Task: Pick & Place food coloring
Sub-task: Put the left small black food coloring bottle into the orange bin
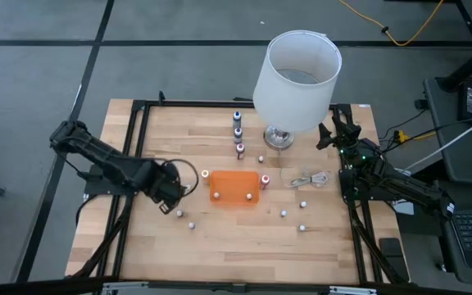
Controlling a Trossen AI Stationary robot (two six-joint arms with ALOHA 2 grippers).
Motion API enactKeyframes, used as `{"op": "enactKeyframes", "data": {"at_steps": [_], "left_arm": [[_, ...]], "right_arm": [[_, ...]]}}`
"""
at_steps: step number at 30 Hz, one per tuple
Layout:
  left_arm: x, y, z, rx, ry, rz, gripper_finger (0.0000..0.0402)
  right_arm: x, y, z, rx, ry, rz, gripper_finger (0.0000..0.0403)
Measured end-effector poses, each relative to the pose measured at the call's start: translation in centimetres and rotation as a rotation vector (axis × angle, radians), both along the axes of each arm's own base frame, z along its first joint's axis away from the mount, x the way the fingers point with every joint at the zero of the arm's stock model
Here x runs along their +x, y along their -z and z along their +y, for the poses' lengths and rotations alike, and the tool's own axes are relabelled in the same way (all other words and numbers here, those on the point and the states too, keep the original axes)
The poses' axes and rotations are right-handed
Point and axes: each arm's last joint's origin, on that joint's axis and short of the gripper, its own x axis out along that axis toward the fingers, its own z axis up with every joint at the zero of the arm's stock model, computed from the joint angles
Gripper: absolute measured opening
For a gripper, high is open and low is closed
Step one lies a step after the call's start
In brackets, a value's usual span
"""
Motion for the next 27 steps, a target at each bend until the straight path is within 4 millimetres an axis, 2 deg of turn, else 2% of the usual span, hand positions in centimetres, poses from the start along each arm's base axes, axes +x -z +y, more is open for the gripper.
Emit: {"op": "enactKeyframes", "data": {"at_steps": [7, 14, 20, 27], "left_arm": [[2.4, -2.0, 2.3, -0.004, 0.12, -0.064, 0.0063], [5.8, -3.1, 3.5, -0.006, 0.224, -0.083, 0.0063], [9.1, -4.0, 4.1, -0.005, 0.294, -0.108, 0.0063], [13.2, -4.1, 3.8, -0.011, 0.365, -0.132, 0.0063]], "right_arm": [[0.0, 0.0, 0.0, 0.0, 0.0, 0.001, 0.0323], [0.0, 0.0, 0.0, 0.0, 0.0, 0.0, 0.0323], [0.0, 0.0, 0.0, 0.0, 0.0, 0.001, 0.0323], [0.0, 0.0, 0.0, 0.0, 0.0, 0.001, 0.0323]]}}
